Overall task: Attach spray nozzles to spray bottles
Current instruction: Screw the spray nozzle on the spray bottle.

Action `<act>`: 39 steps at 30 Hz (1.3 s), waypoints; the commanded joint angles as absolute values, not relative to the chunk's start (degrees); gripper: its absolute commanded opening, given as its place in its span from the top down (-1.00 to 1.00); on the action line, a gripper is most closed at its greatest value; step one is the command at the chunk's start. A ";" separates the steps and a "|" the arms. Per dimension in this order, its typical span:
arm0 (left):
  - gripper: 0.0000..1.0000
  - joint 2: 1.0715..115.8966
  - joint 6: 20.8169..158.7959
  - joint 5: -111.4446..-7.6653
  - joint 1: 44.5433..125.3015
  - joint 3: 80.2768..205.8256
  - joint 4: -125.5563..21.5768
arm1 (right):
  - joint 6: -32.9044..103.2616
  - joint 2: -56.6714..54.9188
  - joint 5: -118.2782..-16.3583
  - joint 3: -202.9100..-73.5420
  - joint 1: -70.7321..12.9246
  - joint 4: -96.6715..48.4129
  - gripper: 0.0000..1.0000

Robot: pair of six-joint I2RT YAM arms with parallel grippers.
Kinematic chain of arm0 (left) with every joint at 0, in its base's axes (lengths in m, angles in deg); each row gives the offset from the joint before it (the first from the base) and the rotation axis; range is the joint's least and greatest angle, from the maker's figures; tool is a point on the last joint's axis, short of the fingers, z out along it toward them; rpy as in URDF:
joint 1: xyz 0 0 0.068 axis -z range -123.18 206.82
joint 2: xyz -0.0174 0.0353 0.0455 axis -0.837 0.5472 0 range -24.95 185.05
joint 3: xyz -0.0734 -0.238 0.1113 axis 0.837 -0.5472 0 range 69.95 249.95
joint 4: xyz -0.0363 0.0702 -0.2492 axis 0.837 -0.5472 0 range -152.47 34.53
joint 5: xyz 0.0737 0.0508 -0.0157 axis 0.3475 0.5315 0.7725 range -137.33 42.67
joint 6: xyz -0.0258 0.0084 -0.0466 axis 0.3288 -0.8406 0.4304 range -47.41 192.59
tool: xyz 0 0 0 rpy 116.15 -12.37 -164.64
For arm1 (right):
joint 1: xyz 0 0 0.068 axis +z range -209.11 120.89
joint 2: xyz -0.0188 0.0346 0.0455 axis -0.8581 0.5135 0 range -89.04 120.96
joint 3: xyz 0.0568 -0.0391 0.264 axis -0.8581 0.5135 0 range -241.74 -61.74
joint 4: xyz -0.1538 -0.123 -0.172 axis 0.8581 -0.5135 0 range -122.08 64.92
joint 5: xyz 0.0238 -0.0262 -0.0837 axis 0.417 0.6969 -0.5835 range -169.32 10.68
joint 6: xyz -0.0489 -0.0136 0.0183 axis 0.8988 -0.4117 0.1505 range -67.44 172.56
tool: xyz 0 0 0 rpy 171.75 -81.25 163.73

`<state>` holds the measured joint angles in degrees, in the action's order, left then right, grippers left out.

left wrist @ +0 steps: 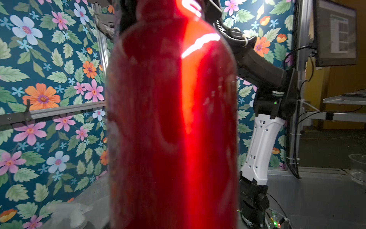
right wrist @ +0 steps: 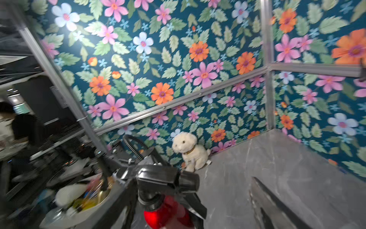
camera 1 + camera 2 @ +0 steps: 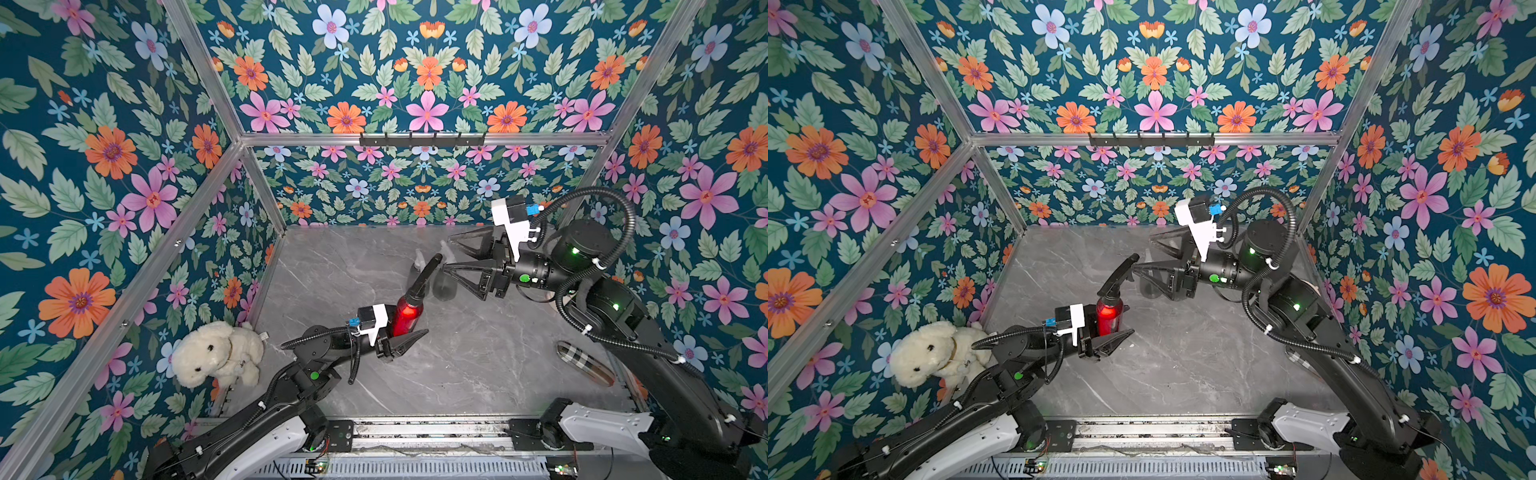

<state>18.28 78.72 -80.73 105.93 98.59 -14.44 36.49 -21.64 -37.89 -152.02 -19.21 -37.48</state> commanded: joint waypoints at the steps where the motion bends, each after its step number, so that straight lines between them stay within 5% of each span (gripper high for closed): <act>1: 1.00 18.73 82.38 -84.50 105.80 98.87 -9.21 | 37.97 -19.61 -25.85 -154.68 -19.35 -38.97 -0.75; 8: 1.00 19.59 83.46 -85.02 105.38 99.13 -7.96 | 42.25 -17.76 -26.95 -156.58 -16.67 -43.69 -0.64; 19: 1.00 20.35 83.45 -83.73 104.81 99.48 -9.22 | 49.12 -14.17 -34.27 -163.17 -11.31 -53.42 -0.16; 39: 1.00 19.68 78.43 -78.67 104.86 101.05 -17.39 | 60.72 -8.32 -55.83 -175.20 -1.23 -70.54 1.00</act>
<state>20.03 79.24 -80.84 104.88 100.36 -17.17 56.97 -9.19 -51.42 -173.30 -2.20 -65.13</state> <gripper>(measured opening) 0.506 0.108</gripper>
